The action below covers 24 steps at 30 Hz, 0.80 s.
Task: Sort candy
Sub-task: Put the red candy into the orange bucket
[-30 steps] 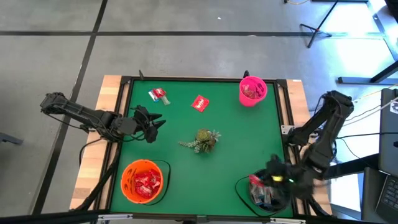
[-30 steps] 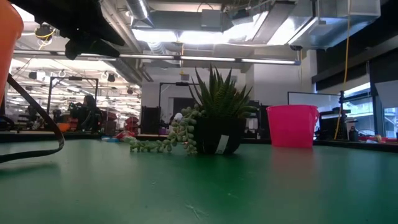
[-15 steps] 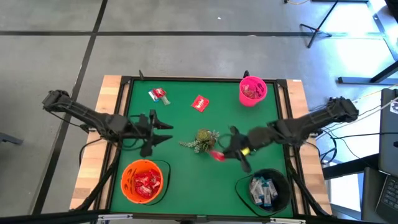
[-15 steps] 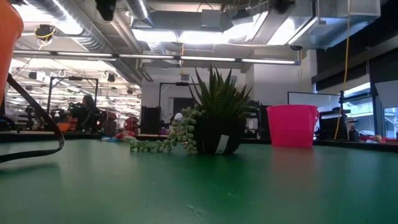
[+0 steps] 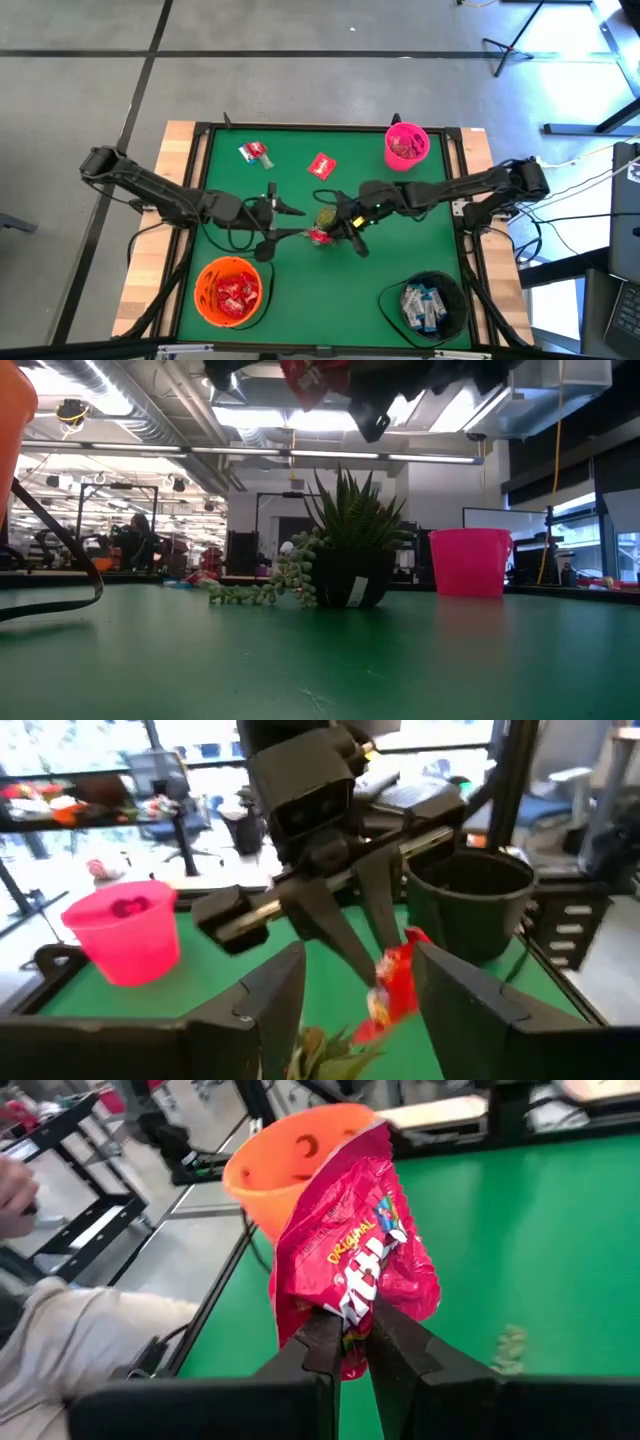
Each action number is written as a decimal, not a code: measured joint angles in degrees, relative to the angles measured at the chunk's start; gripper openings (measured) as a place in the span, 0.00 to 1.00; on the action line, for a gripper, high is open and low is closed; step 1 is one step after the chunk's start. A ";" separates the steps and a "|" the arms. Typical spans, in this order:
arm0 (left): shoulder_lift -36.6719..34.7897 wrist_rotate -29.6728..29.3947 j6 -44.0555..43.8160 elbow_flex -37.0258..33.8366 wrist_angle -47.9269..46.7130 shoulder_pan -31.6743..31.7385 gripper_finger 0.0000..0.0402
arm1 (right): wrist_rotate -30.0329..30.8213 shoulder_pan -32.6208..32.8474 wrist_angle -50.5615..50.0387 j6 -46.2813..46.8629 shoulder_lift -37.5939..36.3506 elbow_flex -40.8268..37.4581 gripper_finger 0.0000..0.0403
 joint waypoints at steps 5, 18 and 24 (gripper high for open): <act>0.82 1.96 -1.72 1.76 -4.66 0.26 0.45 | -0.81 -0.04 0.85 -0.25 2.21 -0.03 0.09; 2.30 5.60 -7.69 1.74 -9.26 -1.19 0.45 | -1.70 -0.01 2.77 -2.12 2.72 -0.04 0.09; 4.79 6.48 -7.31 1.72 -8.08 -1.15 0.45 | -0.59 -0.12 2.83 -2.31 2.75 -0.04 0.09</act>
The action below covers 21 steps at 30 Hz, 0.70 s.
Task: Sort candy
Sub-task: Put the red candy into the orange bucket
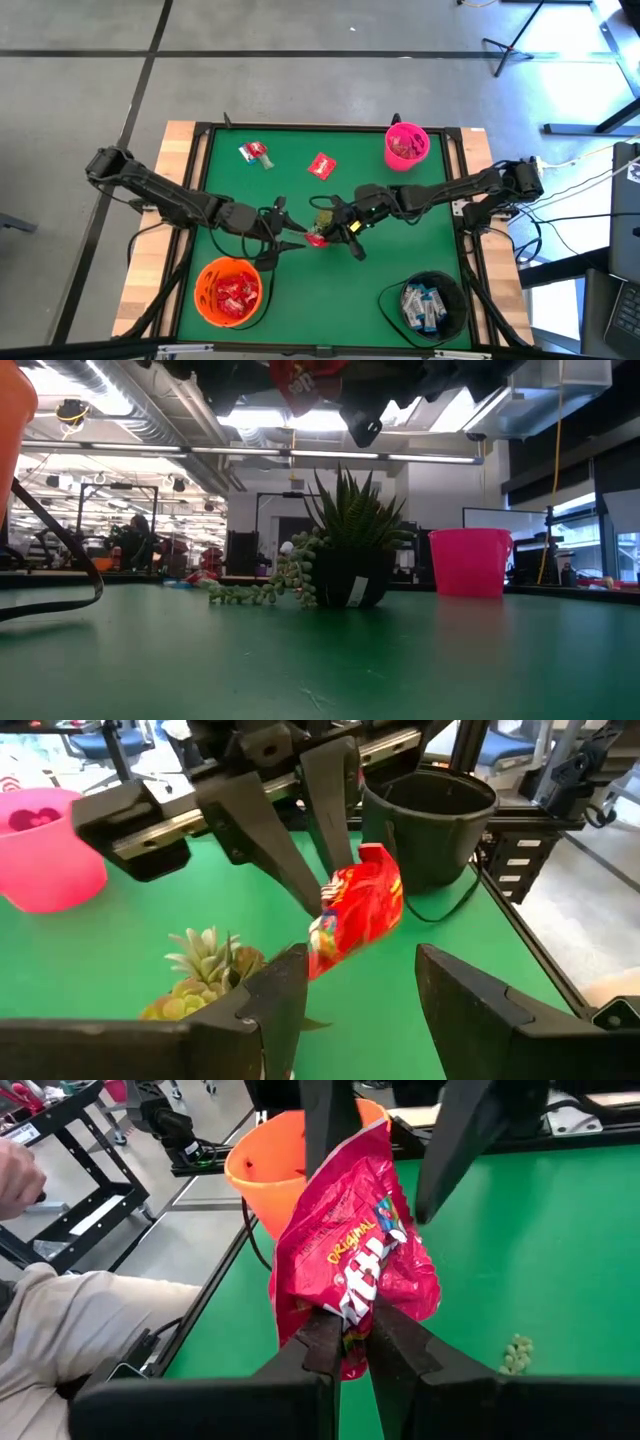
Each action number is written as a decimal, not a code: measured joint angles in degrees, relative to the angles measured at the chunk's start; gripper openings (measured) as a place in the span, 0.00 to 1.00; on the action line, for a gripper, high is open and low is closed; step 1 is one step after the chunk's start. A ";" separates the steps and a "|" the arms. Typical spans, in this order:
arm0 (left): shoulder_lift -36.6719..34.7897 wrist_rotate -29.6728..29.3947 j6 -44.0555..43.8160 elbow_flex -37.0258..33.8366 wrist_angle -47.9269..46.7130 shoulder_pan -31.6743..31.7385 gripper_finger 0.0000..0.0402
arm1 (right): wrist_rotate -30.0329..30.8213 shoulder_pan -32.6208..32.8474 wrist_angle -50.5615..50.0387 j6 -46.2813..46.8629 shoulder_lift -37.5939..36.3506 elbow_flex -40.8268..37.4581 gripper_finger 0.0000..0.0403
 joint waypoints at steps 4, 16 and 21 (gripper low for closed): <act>2.10 -0.54 0.54 0.00 2.63 0.09 0.45 | 0.57 0.00 0.05 -0.03 0.00 0.00 0.09; 4.72 -0.81 3.50 0.00 3.68 1.20 0.23 | 3.19 0.02 -1.52 -0.05 -0.02 0.00 0.09; 4.72 -0.55 4.91 -0.02 3.55 1.20 0.02 | 4.67 0.04 -1.56 -0.14 -0.02 0.00 0.09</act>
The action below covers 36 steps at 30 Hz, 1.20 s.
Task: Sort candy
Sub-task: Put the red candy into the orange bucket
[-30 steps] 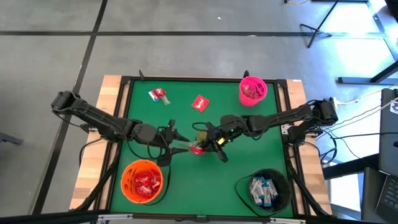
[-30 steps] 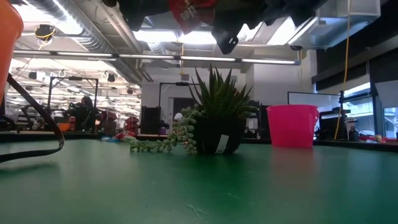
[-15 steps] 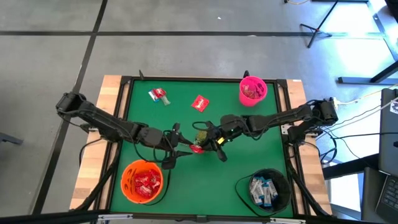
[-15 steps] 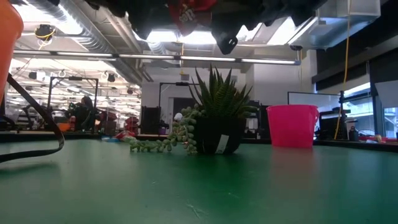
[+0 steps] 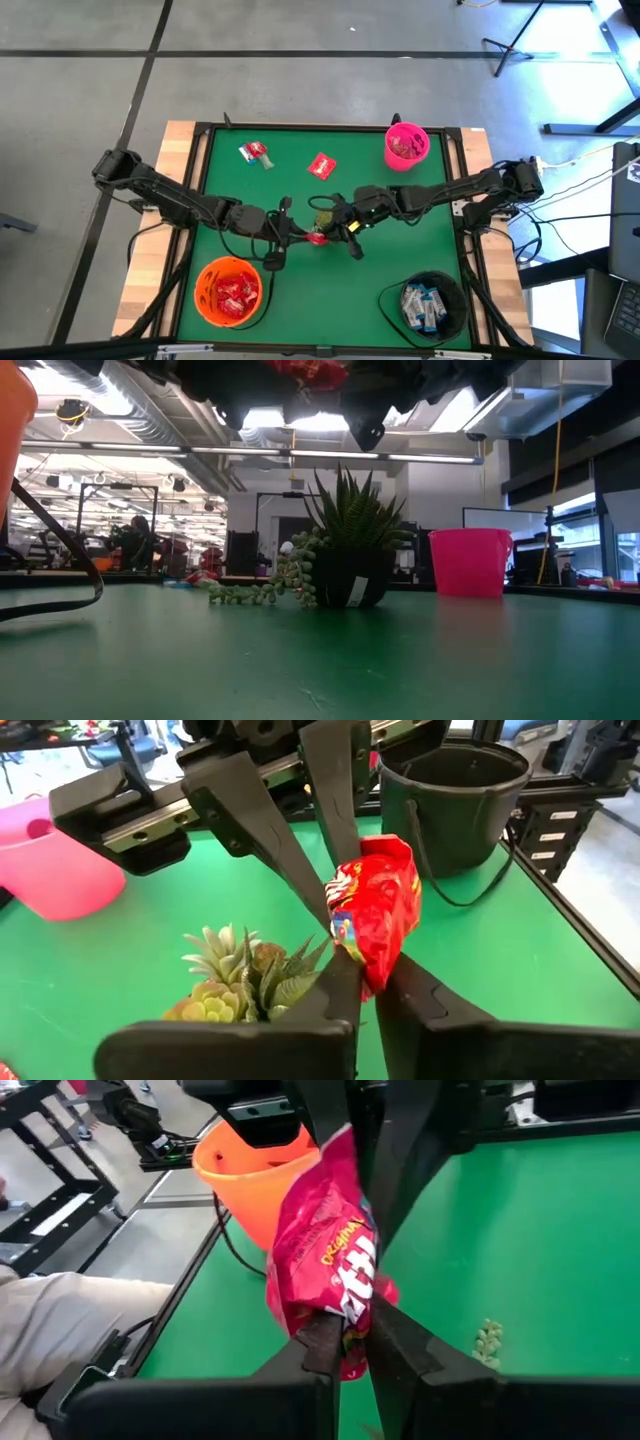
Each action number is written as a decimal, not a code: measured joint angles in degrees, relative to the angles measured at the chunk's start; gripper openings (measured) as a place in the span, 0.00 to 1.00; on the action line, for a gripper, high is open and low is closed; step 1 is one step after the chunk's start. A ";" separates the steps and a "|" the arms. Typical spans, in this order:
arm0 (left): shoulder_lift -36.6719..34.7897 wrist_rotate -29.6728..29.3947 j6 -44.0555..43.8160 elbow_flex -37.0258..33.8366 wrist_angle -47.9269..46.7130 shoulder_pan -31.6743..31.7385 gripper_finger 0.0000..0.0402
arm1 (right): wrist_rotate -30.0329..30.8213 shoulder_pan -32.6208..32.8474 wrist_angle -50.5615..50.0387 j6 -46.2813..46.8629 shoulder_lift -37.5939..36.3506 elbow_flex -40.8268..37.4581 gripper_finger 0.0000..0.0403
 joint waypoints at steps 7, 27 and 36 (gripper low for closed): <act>-0.81 0.42 0.21 -0.02 -3.19 -0.69 0.00 | 1.09 0.04 -1.13 -1.06 -0.05 0.02 0.26; -21.44 -2.50 -29.02 11.95 -56.57 -13.27 0.00 | 22.52 0.07 -10.26 -5.15 -9.22 0.11 0.68; -21.38 -0.95 -57.28 15.74 -67.79 -28.19 0.00 | 28.29 0.07 -12.02 -5.95 -9.22 0.11 0.66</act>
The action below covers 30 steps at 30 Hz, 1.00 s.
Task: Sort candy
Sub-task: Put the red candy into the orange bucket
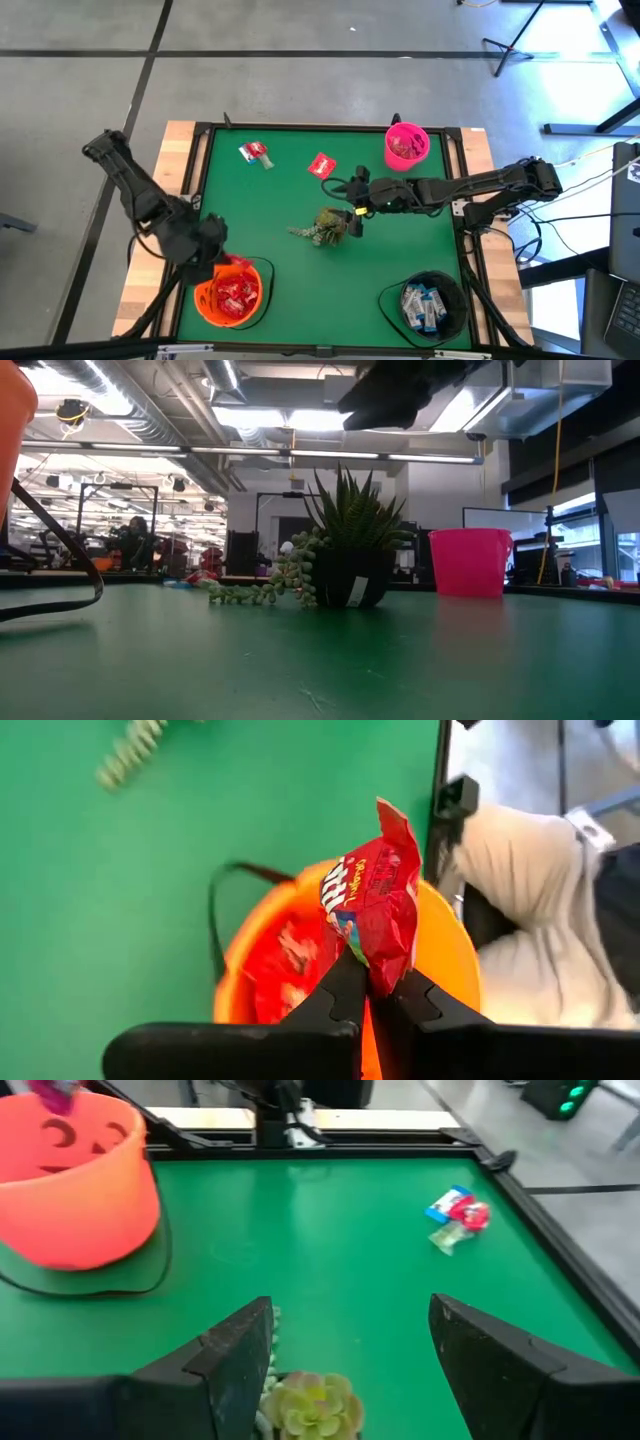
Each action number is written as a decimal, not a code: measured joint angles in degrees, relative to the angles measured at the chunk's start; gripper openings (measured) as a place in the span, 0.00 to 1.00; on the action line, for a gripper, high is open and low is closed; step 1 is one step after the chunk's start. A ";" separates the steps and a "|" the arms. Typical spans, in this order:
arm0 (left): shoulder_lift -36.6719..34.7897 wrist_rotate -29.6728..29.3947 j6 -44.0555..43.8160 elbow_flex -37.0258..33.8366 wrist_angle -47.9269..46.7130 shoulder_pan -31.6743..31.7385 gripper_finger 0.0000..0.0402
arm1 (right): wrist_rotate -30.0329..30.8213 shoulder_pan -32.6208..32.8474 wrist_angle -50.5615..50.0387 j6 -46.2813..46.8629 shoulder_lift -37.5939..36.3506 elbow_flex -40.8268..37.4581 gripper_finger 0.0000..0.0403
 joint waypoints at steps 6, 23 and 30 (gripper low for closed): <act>1.70 -0.01 -9.79 -2.00 -0.38 -5.01 0.00 | 2.12 0.00 0.02 -1.02 0.00 0.00 0.66; 3.72 2.62 -14.34 -2.72 0.08 -6.93 0.30 | 4.14 0.00 0.07 -1.00 0.00 -0.02 0.66; 2.71 0.01 -11.57 -2.72 0.42 -6.86 0.39 | 6.79 -2.89 0.09 1.48 0.00 -0.04 0.66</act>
